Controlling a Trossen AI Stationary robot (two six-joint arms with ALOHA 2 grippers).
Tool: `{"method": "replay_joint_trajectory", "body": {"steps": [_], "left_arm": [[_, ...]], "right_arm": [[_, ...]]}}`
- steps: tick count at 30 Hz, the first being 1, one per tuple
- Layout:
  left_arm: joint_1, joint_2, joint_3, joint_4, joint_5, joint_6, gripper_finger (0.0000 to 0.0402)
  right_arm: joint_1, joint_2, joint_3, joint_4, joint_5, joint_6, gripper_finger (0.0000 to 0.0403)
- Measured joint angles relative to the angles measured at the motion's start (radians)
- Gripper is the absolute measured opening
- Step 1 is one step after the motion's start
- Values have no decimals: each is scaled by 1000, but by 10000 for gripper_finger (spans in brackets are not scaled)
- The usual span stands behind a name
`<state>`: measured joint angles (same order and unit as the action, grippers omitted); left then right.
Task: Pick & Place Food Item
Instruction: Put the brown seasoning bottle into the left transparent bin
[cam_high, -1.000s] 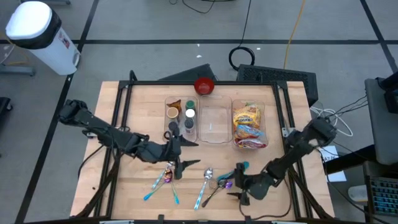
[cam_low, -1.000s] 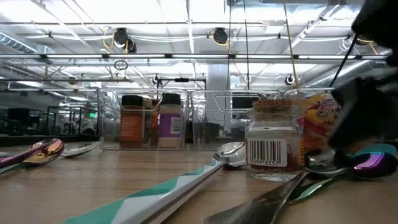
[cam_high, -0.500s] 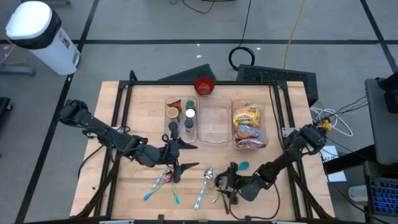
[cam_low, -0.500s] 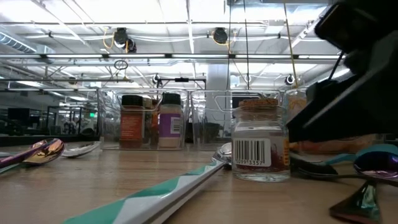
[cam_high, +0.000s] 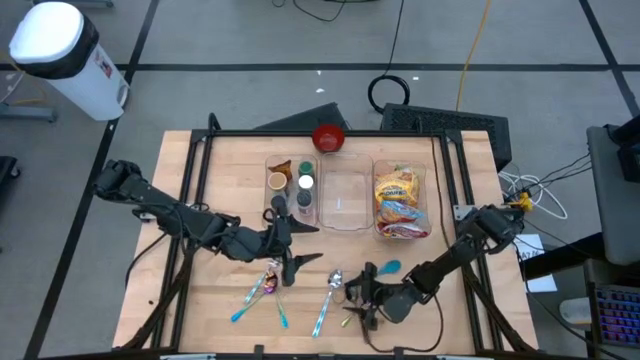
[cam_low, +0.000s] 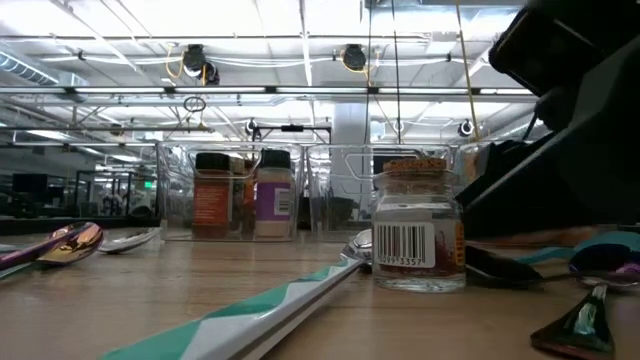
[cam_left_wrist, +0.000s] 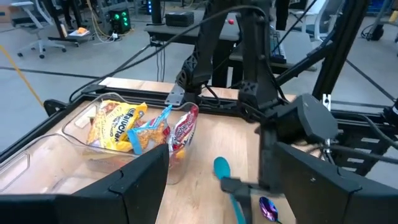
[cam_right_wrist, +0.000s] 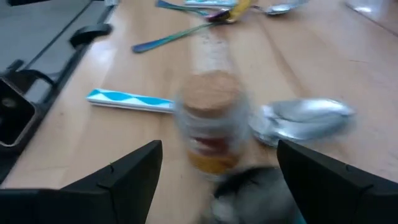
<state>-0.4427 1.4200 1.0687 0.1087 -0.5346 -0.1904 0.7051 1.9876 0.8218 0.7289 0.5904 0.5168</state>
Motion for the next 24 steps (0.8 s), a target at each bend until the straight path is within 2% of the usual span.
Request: {"method": "replay_joint_trajectory", "body": {"steps": [5, 8, 12, 20, 24], "left_arm": [[-1, 0, 0, 7, 1, -2, 289], [-1, 0, 0, 7, 1, -2, 289], [-1, 0, 0, 6, 1, -1, 289], [-1, 0, 0, -2, 1, -1, 289], [-1, 3, 0, -2, 1, -39, 290]], "right_arm": [[-6, 63, 77, -9, -36, -55, 312], [-6, 61, 87, -24, -4, -61, 302], [-9, 61, 86, -37, 46, -58, 270], [-33, 61, 86, -50, 40, -39, 196], [-31, 60, 86, -48, 38, -65, 176]]}}
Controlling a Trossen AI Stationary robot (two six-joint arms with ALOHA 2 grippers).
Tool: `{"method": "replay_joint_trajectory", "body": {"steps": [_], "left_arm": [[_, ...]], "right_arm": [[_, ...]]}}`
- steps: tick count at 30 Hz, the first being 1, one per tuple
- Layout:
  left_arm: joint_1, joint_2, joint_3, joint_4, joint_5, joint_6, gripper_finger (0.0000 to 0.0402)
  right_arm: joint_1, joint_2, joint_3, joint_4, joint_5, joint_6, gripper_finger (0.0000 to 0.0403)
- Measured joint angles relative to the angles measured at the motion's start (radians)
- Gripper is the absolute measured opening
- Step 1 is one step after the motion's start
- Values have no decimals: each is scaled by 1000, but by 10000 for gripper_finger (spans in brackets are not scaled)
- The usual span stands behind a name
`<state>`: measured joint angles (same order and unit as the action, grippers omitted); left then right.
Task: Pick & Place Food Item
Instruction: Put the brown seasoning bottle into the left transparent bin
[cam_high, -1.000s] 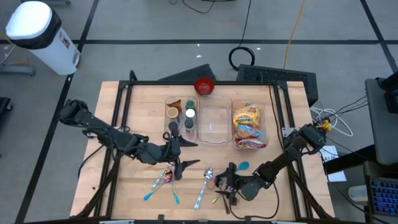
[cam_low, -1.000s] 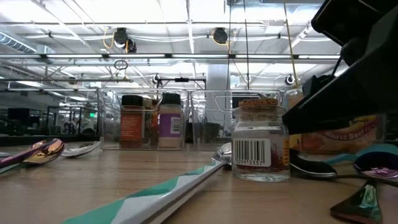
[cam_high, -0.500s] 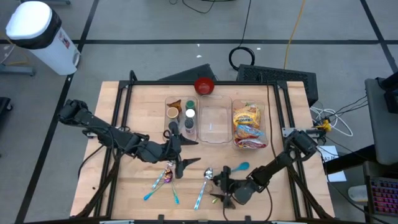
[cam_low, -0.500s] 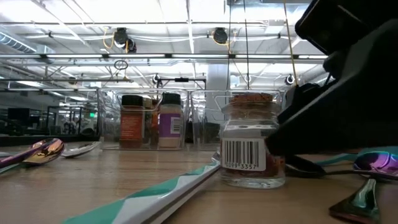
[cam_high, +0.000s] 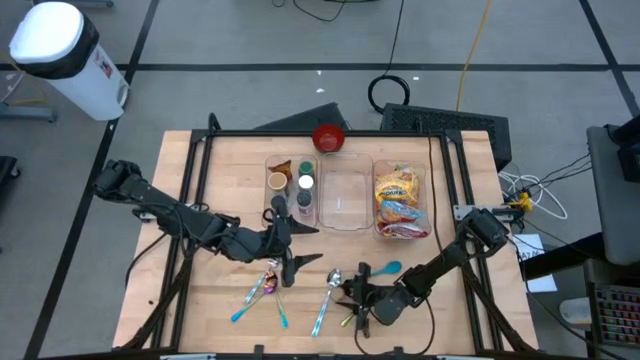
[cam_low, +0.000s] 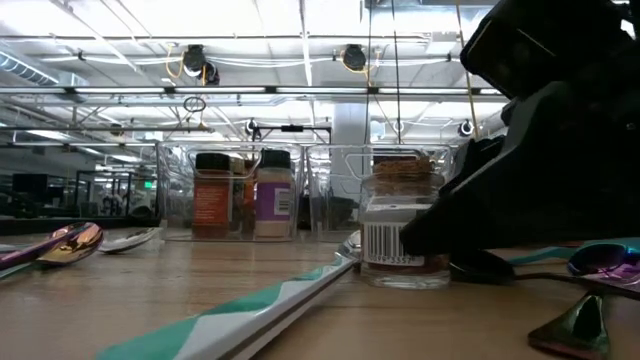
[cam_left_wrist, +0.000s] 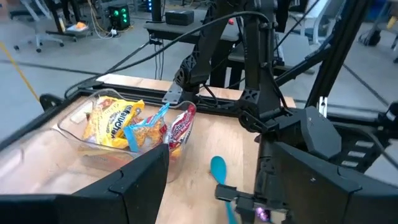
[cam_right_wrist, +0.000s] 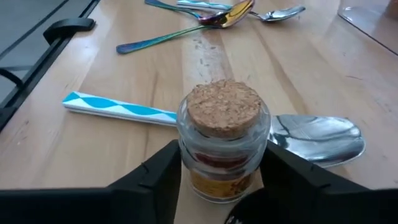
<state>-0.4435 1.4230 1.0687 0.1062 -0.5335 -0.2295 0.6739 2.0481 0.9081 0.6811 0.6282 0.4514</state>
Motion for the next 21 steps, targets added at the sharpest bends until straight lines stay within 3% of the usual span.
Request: {"method": "replay_joint_trajectory", "body": {"steps": [5, 10, 12, 16, 21], "left_arm": [[9, 39, 0, -4, 35, -118, 289], [39, 84, 1, -3, 281, -169, 289], [44, 97, 15, -26, 333, -184, 289], [50, 131, 71, -125, 322, -136, 289], [49, 224, 124, -185, 323, -97, 289]], "right_arm": [[2, -70, -1, -56, -3, -21, 184], [-25, -219, 0, -176, -26, -30, 185], [-53, -277, 0, -222, -69, -35, 181], [-104, -344, 0, -283, -135, -46, 181], [-131, -357, 0, -304, -136, -76, 182]]}}
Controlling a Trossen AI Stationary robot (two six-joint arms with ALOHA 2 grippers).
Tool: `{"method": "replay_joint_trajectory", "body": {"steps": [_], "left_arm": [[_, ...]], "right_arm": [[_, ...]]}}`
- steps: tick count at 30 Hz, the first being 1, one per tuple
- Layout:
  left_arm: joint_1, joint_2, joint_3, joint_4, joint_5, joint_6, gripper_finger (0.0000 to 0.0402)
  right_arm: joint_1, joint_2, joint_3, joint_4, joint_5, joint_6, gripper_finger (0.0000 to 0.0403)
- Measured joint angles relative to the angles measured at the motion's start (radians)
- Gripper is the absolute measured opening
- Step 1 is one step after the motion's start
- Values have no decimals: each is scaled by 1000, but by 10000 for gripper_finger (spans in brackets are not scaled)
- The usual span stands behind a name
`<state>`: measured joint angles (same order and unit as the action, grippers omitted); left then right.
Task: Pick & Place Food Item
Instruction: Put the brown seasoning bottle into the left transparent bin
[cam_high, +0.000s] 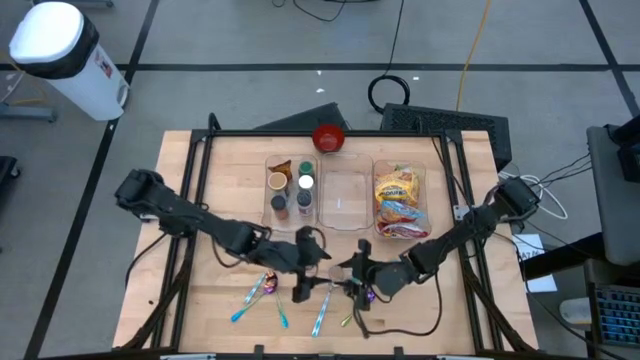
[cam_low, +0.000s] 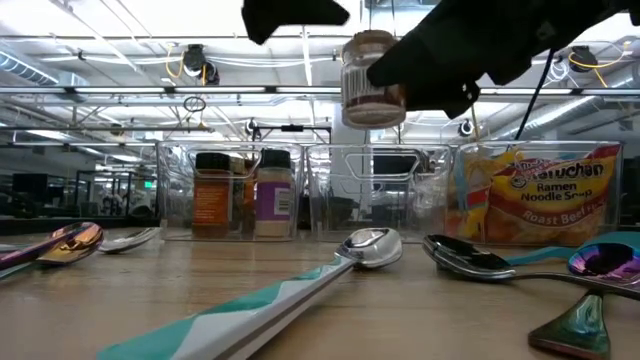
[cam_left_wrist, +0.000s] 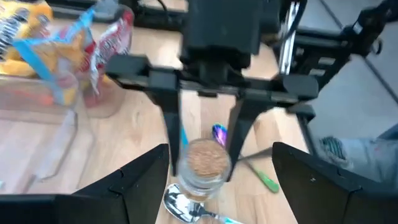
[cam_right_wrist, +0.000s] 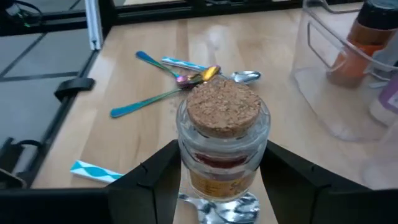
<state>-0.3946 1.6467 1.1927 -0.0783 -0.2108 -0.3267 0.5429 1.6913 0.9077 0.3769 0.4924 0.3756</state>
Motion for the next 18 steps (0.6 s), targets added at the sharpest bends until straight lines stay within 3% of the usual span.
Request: {"method": "replay_joint_trajectory", "body": {"steps": [7, 18], "left_arm": [[15, 107, 8, -6, 0, 1, 289], [21, 116, 8, 39, -40, 17, 289]], "right_arm": [[-1, 2, 0, -24, 0, -46, 183], [-20, 2, 0, -6, -57, -118, 182]]}}
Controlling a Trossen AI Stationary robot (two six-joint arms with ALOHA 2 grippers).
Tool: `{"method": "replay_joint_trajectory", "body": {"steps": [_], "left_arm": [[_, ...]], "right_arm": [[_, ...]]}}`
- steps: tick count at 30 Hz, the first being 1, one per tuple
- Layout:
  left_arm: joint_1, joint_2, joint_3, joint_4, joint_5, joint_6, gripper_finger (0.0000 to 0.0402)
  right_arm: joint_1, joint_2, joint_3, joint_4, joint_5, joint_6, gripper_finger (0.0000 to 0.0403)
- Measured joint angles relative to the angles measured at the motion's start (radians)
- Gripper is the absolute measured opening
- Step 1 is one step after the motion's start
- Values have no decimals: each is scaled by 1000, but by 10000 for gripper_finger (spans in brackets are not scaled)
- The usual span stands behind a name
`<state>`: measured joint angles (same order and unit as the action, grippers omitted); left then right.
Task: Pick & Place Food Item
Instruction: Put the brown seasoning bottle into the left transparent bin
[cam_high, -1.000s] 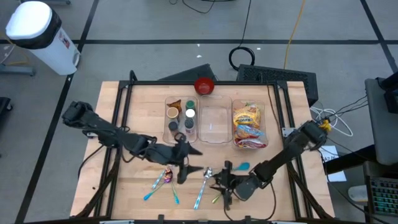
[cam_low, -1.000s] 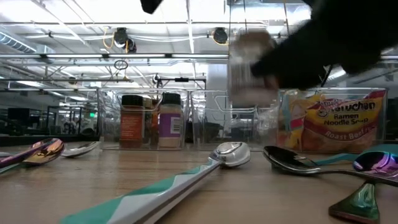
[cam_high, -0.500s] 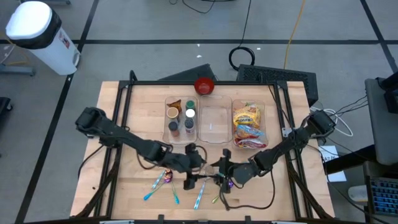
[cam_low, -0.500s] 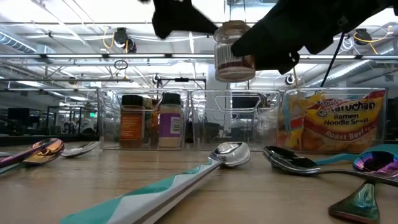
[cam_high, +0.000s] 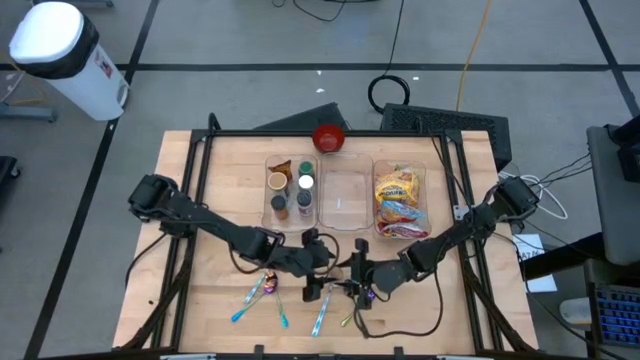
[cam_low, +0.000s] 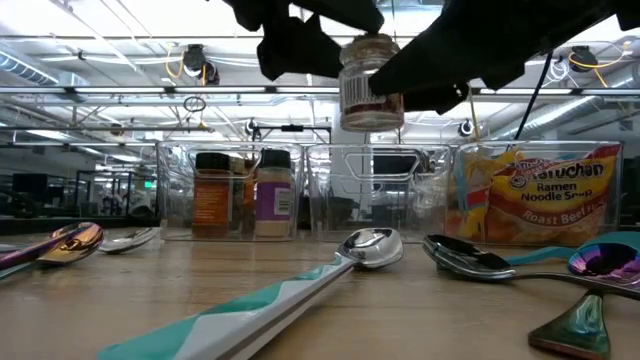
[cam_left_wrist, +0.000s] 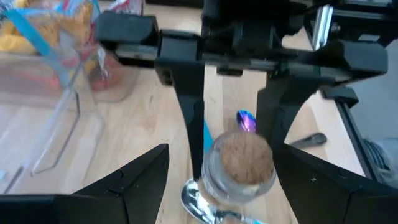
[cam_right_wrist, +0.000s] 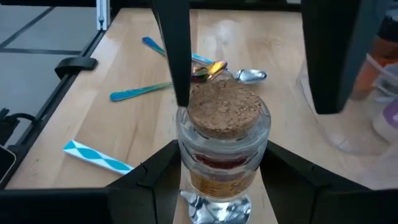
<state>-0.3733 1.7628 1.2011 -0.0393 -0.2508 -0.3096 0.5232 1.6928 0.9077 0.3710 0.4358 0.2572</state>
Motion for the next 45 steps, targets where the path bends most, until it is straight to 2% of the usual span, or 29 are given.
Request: {"method": "replay_joint_trajectory", "body": {"steps": [23, 26, 30, 33, 38, 42, 45], "left_arm": [[-6, 1, 0, -34, -5, 21, 285], [-7, 1, 0, -30, -4, 28, 254], [-5, 1, 0, -10, -3, 35, 176], [-1, -11, 0, -12, -7, 46, 172], [-28, -105, -1, -59, -132, 31, 172], [-57, -194, -2, -102, -306, 39, 172], [-76, -245, -23, -198, -376, -1, 172]], "right_arm": [[-19, 0, 0, 63, -15, -16, 182], [-19, 0, 0, 64, -14, -17, 182], [-20, -1, 0, 59, -13, -7, 183], [-19, -3, -1, 48, -10, -2, 192], [-11, -27, 4, 17, 11, -24, 225], [3, -58, -5, -61, -66, -15, 245], [3, -124, 2, -90, -98, -8, 251]]}}
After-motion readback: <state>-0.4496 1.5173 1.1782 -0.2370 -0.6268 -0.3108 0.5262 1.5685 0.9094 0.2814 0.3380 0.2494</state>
